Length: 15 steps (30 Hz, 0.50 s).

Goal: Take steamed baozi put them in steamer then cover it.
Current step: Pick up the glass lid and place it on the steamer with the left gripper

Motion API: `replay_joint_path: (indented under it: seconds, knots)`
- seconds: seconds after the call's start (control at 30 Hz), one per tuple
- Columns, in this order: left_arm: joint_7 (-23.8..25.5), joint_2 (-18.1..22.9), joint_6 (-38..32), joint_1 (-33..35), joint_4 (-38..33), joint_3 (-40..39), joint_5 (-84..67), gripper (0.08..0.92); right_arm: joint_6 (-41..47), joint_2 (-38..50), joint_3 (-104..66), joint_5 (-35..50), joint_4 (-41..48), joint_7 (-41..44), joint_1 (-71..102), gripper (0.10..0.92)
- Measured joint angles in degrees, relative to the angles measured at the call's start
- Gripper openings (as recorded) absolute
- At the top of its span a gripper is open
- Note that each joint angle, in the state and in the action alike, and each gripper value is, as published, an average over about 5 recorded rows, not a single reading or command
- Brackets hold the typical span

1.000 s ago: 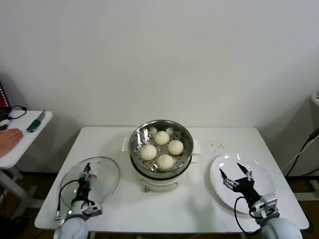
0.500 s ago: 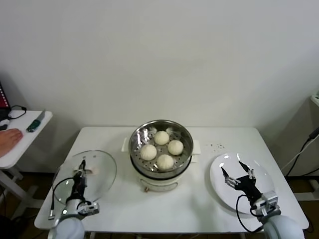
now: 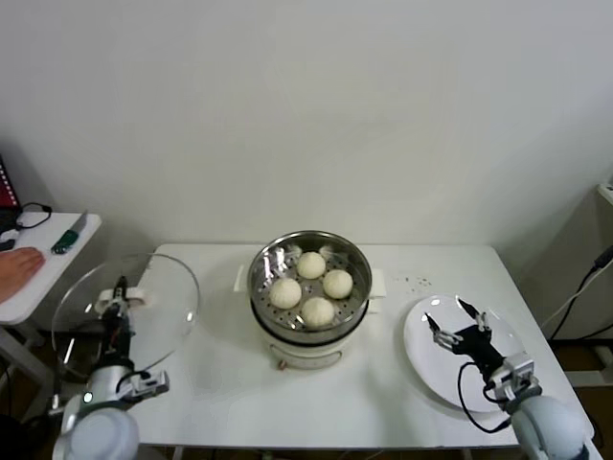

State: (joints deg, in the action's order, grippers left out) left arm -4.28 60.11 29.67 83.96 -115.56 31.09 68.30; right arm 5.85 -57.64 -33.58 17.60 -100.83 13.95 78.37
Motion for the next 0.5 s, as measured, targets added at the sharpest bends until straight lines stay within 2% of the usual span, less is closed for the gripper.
replay_joint_path:
  seconds: [0.3, 0.5]
  knots:
    - [5.01, -7.95, 6.83, -4.48, -5.77, -5.91, -1.62, 0.15, 0.78, 1.86, 1.87, -0.25, 2.1, 1.0, -3.61, 0.823]
    - [11.09, -9.17, 10.31, -12.74, -6.51, -14.05, 0.0, 0.15, 0.85, 1.71, 3.15, -0.62, 3.61, 1.19, -5.75, 0.823]
